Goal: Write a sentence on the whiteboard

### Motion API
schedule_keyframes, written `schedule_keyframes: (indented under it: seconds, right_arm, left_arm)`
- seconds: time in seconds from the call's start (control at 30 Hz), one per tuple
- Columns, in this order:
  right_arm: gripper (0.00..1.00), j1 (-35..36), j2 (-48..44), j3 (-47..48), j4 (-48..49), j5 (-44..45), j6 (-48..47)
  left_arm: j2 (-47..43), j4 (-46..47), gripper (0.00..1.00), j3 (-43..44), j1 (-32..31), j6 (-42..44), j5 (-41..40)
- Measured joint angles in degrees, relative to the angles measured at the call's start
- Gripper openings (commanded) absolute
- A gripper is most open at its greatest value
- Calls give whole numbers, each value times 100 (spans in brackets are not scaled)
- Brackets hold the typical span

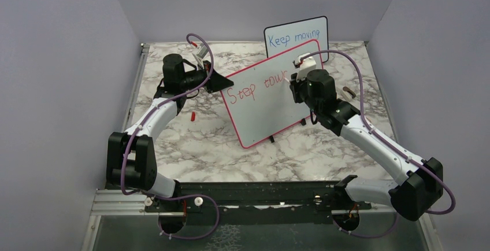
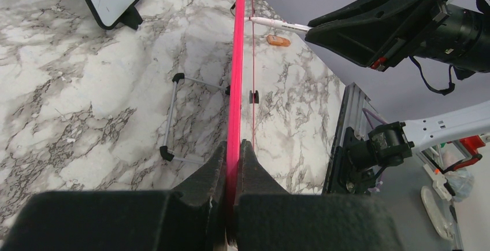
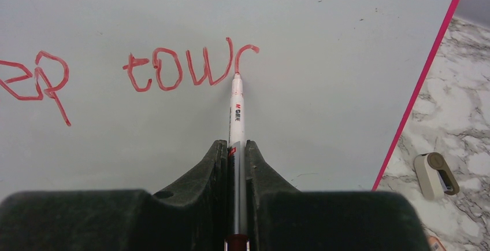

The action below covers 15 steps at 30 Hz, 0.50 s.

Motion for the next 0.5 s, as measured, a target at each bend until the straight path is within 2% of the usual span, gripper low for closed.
schedule_keyframes:
  seconds: [0.5]
  right_arm:
    - [1, 0, 2, -2, -39, 195, -2]
  left_arm:
    - [0, 0, 0, 0, 0, -2, 0]
